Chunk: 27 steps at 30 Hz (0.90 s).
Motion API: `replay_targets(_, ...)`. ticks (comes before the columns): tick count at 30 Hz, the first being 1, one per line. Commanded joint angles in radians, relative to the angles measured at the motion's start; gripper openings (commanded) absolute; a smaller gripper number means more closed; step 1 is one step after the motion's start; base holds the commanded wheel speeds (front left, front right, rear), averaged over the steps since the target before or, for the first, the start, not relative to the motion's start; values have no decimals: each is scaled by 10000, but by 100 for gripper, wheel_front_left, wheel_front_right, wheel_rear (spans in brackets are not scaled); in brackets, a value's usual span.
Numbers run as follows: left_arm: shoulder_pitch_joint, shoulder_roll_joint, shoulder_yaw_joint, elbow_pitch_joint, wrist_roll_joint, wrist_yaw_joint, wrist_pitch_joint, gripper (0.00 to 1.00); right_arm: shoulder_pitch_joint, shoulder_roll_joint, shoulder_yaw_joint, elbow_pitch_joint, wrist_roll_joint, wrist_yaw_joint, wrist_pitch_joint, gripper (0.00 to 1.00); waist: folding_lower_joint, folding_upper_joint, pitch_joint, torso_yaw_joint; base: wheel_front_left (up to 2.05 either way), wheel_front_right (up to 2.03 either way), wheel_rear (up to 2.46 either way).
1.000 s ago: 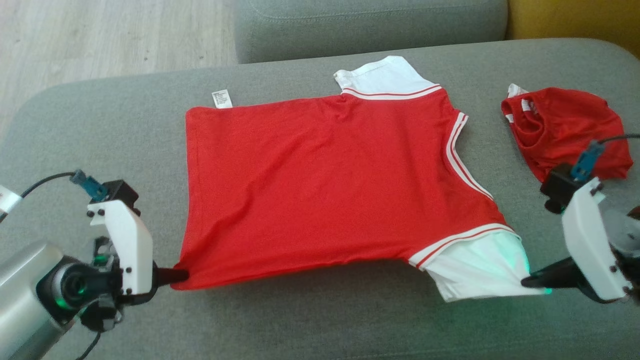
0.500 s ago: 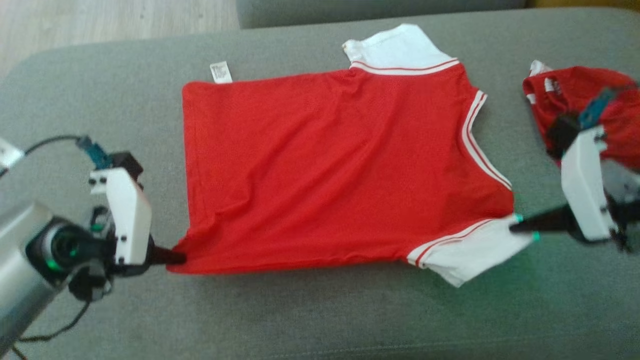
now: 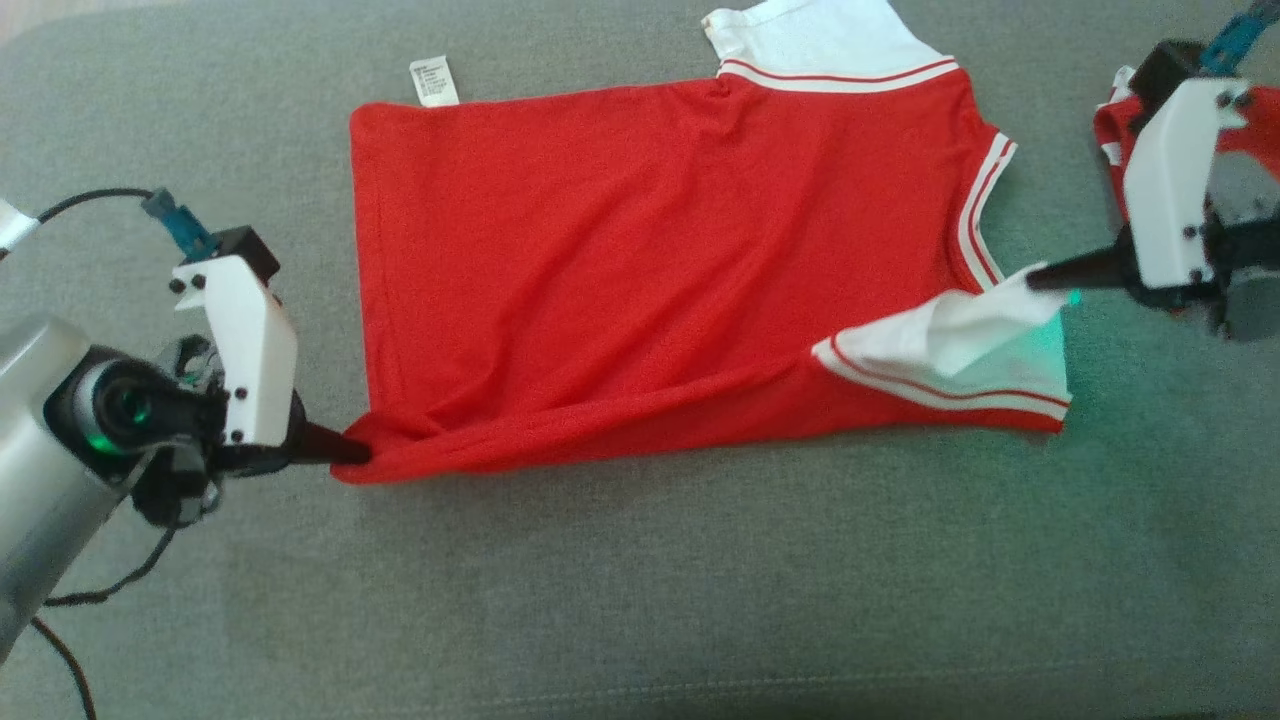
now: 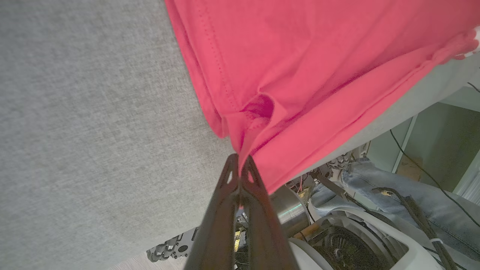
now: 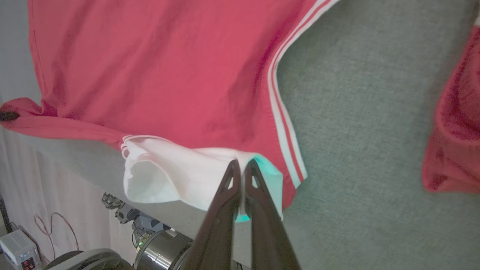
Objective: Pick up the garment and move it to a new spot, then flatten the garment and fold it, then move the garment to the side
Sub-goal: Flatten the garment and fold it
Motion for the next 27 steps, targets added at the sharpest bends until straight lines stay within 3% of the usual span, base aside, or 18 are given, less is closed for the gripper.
replay_targets(1,-686,424,682,-42,56,-25,0,0,-311,-65,-265,-108,-137,-7,-73,0,-1,0,52,23,0,0,0)
replay_targets(10,-1204,85,823,426,125,-124,-33,0,-941,760,-1351,893,-1247,-7,-311,0,-1,0,498,137,0,0,0)
replay_targets(19,-1537,-454,1036,1075,-23,-204,-181,0,-1046,1570,-1877,832,-2169,-7,-855,0,-1,0,777,89,0,0,0)
replay_targets(20,-1558,-498,1084,1163,-36,-203,-257,31,-1010,1623,-1921,817,-2241,-7,-923,25,-1,0,769,77,0,0,0)
replay_targets(21,-1567,-542,1126,1260,-38,-199,-349,80,-966,1662,-1964,805,-2324,-7,-1013,59,-1,0,740,66,0,0,0)
replay_targets(22,-1566,-591,1159,1341,-71,-216,-385,100,-910,1693,-2002,769,-2411,-7,-1149,100,-1,0,691,57,0,0,0)
replay_targets(27,-1519,-638,1318,1600,-109,-466,-700,100,-473,1707,-2163,467,-2683,-7,-2013,100,-1,0,284,65,0,0,0)
